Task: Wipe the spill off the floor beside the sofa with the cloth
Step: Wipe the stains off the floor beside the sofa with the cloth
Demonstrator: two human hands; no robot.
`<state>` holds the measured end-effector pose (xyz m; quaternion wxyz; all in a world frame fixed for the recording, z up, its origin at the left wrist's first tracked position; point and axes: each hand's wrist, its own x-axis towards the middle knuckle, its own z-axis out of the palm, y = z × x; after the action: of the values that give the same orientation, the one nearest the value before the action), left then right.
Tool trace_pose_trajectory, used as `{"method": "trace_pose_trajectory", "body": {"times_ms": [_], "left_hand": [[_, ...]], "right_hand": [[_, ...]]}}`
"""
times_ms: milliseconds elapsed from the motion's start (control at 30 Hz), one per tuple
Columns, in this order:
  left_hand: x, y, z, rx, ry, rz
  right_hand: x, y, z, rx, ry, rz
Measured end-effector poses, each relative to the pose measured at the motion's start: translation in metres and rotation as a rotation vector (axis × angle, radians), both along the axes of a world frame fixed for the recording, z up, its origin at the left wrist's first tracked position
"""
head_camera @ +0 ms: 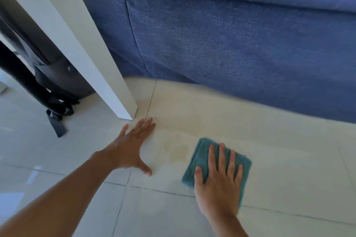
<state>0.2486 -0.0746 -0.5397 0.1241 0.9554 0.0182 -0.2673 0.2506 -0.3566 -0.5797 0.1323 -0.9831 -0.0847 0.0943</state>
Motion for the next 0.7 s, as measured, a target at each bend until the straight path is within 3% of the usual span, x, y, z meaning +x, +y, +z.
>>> {"method": "trace_pose_trajectory", "body": {"times_ms": [133, 300, 533, 700], "left_hand": [[0.0, -0.007, -0.007, -0.001, 0.007, 0.026], [-0.006, -0.003, -0.006, -0.035, -0.03, 0.029], [-0.059, -0.01, -0.027, -0.093, -0.371, 0.151], [-0.072, -0.017, -0.038, -0.051, -0.481, 0.215]], "right_hand": [[-0.045, -0.003, -0.006, -0.015, -0.037, -0.043], [-0.015, 0.004, -0.003, -0.054, -0.03, -0.001], [0.084, 0.038, 0.002, -0.087, 0.04, 0.195], [0.009, 0.027, -0.002, -0.027, -0.018, -0.041]]}}
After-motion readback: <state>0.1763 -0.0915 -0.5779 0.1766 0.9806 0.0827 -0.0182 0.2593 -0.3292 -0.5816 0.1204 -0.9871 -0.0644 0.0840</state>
